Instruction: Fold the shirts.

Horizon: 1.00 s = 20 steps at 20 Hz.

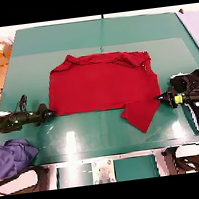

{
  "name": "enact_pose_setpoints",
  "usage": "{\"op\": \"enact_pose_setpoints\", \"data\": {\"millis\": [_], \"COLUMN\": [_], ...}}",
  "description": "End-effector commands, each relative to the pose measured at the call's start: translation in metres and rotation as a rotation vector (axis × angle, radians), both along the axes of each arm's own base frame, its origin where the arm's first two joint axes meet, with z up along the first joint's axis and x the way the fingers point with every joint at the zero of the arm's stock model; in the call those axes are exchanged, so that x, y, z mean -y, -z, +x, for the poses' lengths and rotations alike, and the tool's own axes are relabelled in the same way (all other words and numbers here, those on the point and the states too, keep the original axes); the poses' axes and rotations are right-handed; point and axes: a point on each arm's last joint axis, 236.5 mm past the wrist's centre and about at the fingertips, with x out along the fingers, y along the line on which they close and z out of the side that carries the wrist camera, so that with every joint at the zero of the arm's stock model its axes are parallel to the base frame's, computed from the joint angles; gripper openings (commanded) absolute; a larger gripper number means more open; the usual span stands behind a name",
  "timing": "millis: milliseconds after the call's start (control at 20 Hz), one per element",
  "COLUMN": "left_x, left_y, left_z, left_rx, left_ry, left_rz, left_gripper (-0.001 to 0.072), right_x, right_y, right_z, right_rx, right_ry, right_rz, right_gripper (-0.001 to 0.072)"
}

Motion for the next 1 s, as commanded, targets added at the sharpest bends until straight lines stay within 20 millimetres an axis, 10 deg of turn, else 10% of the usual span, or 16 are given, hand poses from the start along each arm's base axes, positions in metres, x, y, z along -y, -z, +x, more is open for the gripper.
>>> {"op": "enact_pose_setpoints", "data": {"millis": [0,150,350,550,750,950], "left_x": [0.000,-0.005,-0.009,-0.007,0.023,0.057], "left_y": [-0.005,-0.044,-0.188,-0.395,-0.576,-0.680], "left_z": [0.004,0.025,0.068,0.061,-0.022,-0.120], "left_rx": [0.024,0.117,0.460,0.957,1.399,1.710], "left_ry": [0.050,0.133,0.187,0.177,0.156,0.146], "left_rz": [0.017,0.042,0.136,0.360,0.546,0.674], "left_gripper": [0.0019,0.0018,0.0018,0.0019,0.0020,0.0020], "right_x": [-0.002,-0.003,-0.016,-0.046,-0.099,-0.143], "right_y": [-0.010,-0.051,-0.152,-0.369,-0.565,-0.691], "right_z": [0.001,0.020,0.052,0.070,-0.017,-0.126], "right_rx": [0.014,0.129,0.358,0.882,1.409,1.799], "right_ry": [-0.005,-0.013,-0.072,0.052,0.031,0.151], "right_rz": [0.008,-0.017,-0.157,-0.154,-0.394,-0.645], "right_gripper": [0.0017,0.0017,0.0017,0.0017,0.0017,0.0017]}}
